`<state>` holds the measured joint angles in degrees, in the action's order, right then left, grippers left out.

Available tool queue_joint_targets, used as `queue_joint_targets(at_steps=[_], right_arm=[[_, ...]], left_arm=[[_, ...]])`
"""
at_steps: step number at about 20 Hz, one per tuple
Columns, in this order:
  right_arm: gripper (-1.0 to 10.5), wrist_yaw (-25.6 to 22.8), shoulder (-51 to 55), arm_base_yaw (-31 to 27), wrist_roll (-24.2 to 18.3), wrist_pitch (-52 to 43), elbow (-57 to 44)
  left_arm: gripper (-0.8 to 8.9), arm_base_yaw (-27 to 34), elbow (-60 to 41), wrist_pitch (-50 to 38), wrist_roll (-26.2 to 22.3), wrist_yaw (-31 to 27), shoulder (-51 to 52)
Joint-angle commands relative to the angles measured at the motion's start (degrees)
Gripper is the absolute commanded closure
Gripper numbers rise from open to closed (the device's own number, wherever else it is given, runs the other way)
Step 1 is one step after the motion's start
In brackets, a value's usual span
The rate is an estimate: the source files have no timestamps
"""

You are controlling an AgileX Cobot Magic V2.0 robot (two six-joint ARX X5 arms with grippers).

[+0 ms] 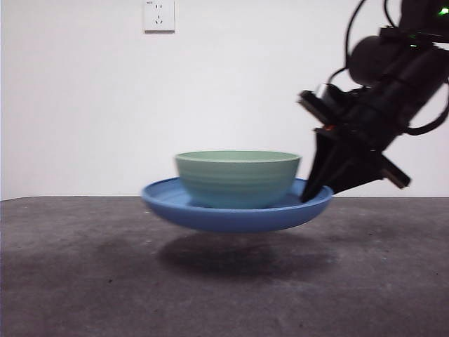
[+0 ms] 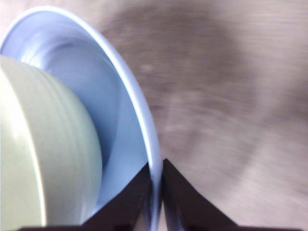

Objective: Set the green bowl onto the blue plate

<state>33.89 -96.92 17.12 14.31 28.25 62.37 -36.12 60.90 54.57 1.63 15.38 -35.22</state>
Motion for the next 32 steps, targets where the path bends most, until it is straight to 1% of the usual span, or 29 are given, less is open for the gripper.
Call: queue_joint_targets(at_steps=[1, 4, 6, 10, 15, 18, 19, 21, 24, 28, 29, 32], right_arm=[[9.4, -1.11, -1.86, 3.23, 4.04, -2.1, 1.11], [9.4, -1.01, -3.85, 6.38, 5.68, -4.2, 1.11], [9.4, -1.09, -5.68, 7.48, 6.75, -5.9, 1.11], [9.4, -1.16, -9.03, 7.48, 6.93, -5.95, 1.11], [9.3, -1.36, -9.84, 7.5, 6.71, -5.92, 1.11], [7.4, -1.31, -9.79, 7.43, 6.71, -5.44, 1.11], [7.0, -1.29, -9.79, 7.39, 6.71, -5.44, 1.11], [6.7, -1.31, -9.7, 6.91, 6.67, -5.44, 1.16], [6.7, -1.31, -8.46, 5.29, 6.69, -5.11, 1.51], [6.7, -1.31, -1.9, 1.66, 6.71, -4.46, 1.51], [6.5, -1.33, 0.92, 0.59, 6.69, -3.21, 1.51], [5.2, -1.36, 9.97, -1.38, 5.77, 1.49, 1.51]], left_arm=[[1.76, -0.31, 1.2, -0.61, 0.33, 0.26, -0.28], [1.75, -0.31, 1.2, -0.57, 0.33, 0.26, -0.28], [1.75, -0.31, 1.2, -0.57, 0.35, 0.26, -0.28], [1.76, -0.31, 1.2, -0.55, 0.35, 0.26, -0.26], [1.75, -0.31, 1.2, -0.55, 0.35, 0.26, -0.26], [1.75, -0.31, 1.2, -0.55, 0.35, 0.26, -0.26], [1.76, -0.31, 1.2, -0.55, 0.35, 0.26, -0.26], [1.75, -0.31, 1.2, -0.55, 0.35, 0.26, -0.26], [1.75, -0.31, 1.2, -0.55, 0.35, 0.26, -0.26], [1.76, -0.31, 1.2, -0.55, 0.35, 0.26, -0.26], [1.75, -0.31, 1.2, -0.55, 0.35, 0.26, -0.26], [1.75, -0.31, 1.2, -0.57, 0.33, 0.26, -0.26]])
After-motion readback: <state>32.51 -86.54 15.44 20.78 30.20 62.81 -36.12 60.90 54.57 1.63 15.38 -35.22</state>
